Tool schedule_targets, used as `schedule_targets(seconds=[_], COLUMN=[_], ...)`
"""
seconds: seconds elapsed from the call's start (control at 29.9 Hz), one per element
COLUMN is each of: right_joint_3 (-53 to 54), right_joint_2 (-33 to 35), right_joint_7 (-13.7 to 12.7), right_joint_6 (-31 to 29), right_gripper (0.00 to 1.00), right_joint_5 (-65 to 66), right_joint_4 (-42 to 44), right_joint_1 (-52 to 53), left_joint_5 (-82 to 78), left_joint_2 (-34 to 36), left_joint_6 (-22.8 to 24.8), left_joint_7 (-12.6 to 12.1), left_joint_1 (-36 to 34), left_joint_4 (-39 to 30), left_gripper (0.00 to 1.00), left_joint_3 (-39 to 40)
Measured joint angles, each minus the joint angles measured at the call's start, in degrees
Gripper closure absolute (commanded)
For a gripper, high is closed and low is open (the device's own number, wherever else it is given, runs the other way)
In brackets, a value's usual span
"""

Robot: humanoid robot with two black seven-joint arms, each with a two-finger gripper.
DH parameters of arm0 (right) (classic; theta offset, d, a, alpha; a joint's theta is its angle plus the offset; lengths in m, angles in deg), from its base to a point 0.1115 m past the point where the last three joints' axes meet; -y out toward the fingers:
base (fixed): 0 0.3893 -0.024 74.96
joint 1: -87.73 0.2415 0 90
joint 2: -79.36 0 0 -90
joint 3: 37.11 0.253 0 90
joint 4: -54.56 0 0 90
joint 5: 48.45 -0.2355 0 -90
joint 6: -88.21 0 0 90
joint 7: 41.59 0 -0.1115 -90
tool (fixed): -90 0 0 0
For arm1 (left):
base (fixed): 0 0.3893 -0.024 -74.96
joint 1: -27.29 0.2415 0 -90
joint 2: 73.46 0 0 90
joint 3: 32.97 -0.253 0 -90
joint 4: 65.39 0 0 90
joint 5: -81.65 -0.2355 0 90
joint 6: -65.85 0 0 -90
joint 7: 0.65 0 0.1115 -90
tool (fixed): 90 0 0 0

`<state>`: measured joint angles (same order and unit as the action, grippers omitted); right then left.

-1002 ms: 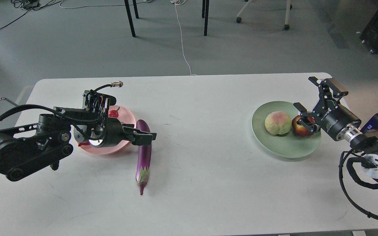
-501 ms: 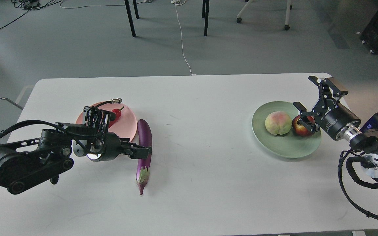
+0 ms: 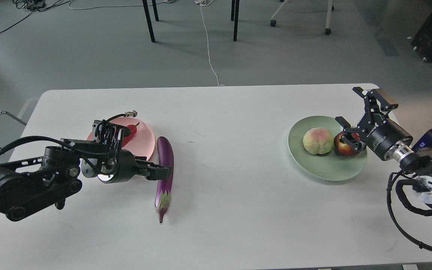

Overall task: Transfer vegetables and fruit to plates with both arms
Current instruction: 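Move the left gripper to the purple eggplant and grasp it, then lift the eggplant and place it on the pink plate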

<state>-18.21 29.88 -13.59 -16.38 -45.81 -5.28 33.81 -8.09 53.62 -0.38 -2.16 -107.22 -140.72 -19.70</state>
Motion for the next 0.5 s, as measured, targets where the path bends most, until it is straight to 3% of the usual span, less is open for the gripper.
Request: schedule_targets(seconds=[0.5], right_joint_3=[0.0], right_joint_2=[0.1], right_joint_7=[0.0], right_joint_6=[0.0], right_gripper=[0.03], right_joint_5=[0.0], right_joint_4=[-0.2], right_joint_1=[-0.1], left_joint_5=[0.0], left_joint_2=[-0.1], left_joint_6=[0.1], left_joint_7=[0.0], left_joint_1=[-0.1], left_joint_4=[-1.8], left_gripper=[0.04], left_joint_3=[0.0])
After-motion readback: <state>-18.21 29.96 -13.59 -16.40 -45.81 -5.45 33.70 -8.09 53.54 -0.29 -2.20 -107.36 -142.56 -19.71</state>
